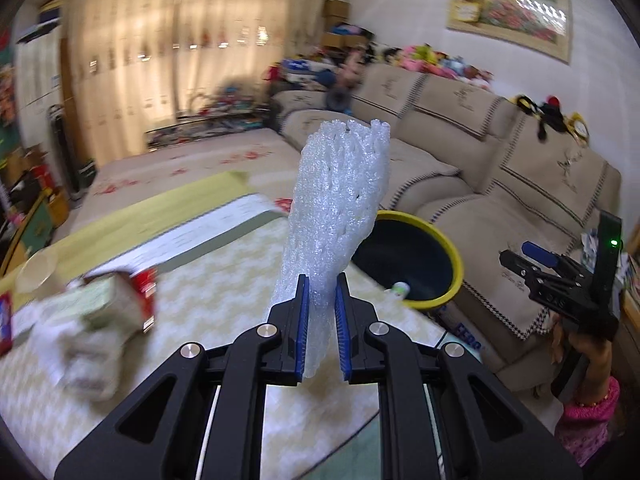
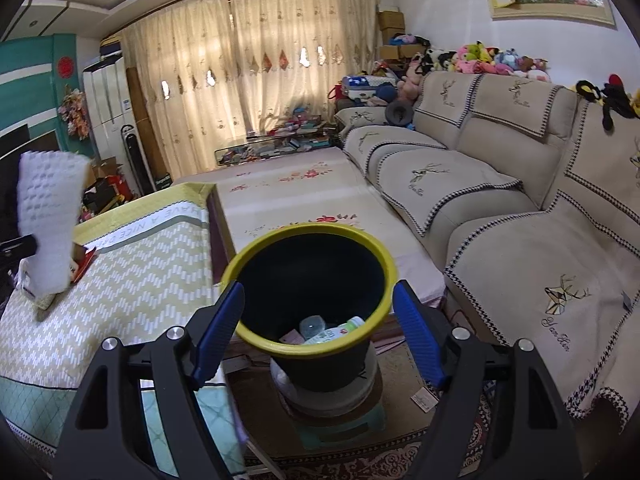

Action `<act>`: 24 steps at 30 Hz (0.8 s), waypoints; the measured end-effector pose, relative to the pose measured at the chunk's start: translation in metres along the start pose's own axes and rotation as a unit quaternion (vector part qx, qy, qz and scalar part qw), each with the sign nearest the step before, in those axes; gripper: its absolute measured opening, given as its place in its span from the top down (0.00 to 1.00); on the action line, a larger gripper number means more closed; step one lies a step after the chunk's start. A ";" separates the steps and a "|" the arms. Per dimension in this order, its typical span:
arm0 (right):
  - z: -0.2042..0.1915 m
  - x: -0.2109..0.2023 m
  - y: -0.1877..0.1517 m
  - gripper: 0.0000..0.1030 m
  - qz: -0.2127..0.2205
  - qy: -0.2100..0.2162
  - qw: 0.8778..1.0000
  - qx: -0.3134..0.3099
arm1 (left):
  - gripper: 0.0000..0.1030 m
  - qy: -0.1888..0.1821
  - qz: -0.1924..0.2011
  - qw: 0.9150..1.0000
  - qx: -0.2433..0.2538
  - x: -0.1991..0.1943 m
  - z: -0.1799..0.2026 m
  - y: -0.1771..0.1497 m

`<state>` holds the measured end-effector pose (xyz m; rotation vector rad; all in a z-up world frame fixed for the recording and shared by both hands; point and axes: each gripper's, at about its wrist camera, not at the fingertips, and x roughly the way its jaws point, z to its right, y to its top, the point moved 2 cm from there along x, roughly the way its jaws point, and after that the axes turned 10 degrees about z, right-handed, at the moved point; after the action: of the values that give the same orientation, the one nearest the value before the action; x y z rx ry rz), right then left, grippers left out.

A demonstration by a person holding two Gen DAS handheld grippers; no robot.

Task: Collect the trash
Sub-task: 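Carry the foam net over the bin and open the left gripper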

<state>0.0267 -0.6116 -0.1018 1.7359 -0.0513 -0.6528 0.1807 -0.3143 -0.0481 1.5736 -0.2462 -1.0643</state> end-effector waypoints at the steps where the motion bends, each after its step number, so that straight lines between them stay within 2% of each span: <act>1: 0.004 -0.001 0.000 0.30 0.000 -0.004 1.000 0.003 | 0.87 -0.009 -0.004 1.000 0.007 0.013 0.008 0.005; 8: 0.020 0.002 -0.004 0.29 -0.007 -0.019 1.000 0.004 | 0.87 -0.055 -0.033 0.997 0.043 0.102 0.061 0.027; 11: 0.025 0.006 -0.008 0.29 -0.014 -0.023 1.000 0.004 | 0.87 -0.072 -0.056 0.995 0.042 0.142 0.077 0.032; 18: 0.035 0.013 -0.014 0.29 -0.027 -0.030 0.999 0.013 | 0.87 -0.081 -0.109 0.990 0.039 0.226 0.103 0.024; 24: 0.039 0.016 -0.017 0.29 -0.035 -0.033 0.999 0.016 | 0.85 -0.078 -0.144 0.986 0.032 0.265 0.111 0.006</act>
<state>0.0178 -0.6474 -0.1284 1.7535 -0.0488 -0.7644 0.2514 -0.5673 -0.1639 1.6179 -0.1627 -1.4195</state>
